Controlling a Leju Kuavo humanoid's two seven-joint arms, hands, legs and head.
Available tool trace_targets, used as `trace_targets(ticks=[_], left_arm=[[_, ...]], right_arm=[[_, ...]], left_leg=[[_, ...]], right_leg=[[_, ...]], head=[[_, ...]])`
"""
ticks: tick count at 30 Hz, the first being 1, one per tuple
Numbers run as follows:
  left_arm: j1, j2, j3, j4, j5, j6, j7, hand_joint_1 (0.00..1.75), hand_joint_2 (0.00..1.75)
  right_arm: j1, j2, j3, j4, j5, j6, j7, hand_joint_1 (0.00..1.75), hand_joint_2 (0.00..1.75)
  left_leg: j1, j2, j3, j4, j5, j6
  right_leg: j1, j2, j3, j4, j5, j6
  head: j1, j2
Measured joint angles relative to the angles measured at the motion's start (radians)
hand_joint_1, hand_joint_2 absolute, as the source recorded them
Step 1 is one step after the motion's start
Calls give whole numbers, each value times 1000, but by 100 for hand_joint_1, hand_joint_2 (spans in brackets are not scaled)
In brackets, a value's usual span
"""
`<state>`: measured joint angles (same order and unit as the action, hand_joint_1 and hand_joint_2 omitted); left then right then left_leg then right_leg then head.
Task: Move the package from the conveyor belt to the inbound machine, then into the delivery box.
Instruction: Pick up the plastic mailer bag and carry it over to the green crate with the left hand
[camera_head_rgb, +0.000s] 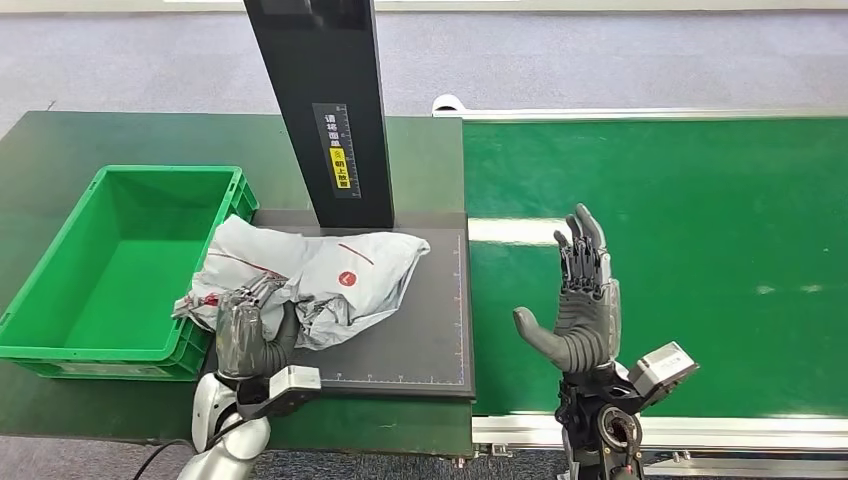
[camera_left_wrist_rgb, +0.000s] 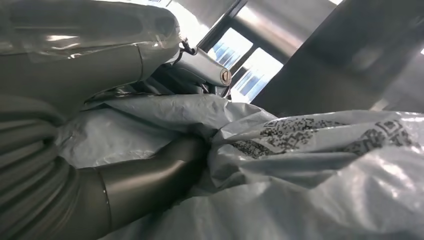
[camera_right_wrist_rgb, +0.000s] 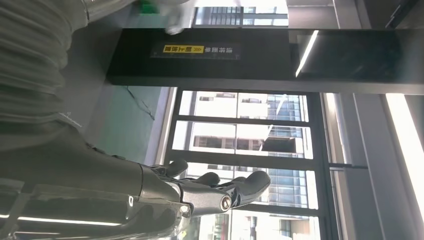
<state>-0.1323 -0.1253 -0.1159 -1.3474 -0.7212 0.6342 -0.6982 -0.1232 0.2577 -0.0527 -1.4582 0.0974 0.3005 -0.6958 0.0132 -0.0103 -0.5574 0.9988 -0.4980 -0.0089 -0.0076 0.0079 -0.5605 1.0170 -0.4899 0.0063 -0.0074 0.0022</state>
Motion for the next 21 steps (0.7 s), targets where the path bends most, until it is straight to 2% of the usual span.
trace_targets(ticks=[5,7,9,13,16,21], left_arm=[[19,22,-21,-186,33,38,0,175,175],[-13,31,-2,-211,63,8,11,175,175],[-93,41,41,-184,62,-38,36,175,175],[-343,57,152,2,-120,-49,109,175,175],[-521,69,198,190,-276,-13,215,175,175],[-720,102,236,476,-450,18,396,175,175]], right_arm=[[0,-1,-23,19,-11,14,0,0,175],[-2,-2,-33,33,-11,24,0,0,175],[-8,-2,-40,50,-8,35,0,0,175],[-38,-1,-47,102,7,60,0,0,175],[-72,6,-48,151,14,72,0,0,175],[-121,15,-51,225,15,79,0,0,175]], left_leg=[[0,0,0,0,0,0],[0,0,0,0,1,0],[0,-1,0,0,3,0],[1,-1,0,0,7,-1],[0,-1,-1,0,8,0],[0,0,-3,1,9,0]], right_leg=[[0,0,0,0,0,0],[0,-1,0,0,0,0],[0,-2,0,0,1,-1],[1,-3,0,1,5,-2],[1,-2,-1,2,7,-2],[0,-1,-3,2,8,-2]], head=[[0,0],[0,0],[0,0],[0,0],[0,0],[0,0]])
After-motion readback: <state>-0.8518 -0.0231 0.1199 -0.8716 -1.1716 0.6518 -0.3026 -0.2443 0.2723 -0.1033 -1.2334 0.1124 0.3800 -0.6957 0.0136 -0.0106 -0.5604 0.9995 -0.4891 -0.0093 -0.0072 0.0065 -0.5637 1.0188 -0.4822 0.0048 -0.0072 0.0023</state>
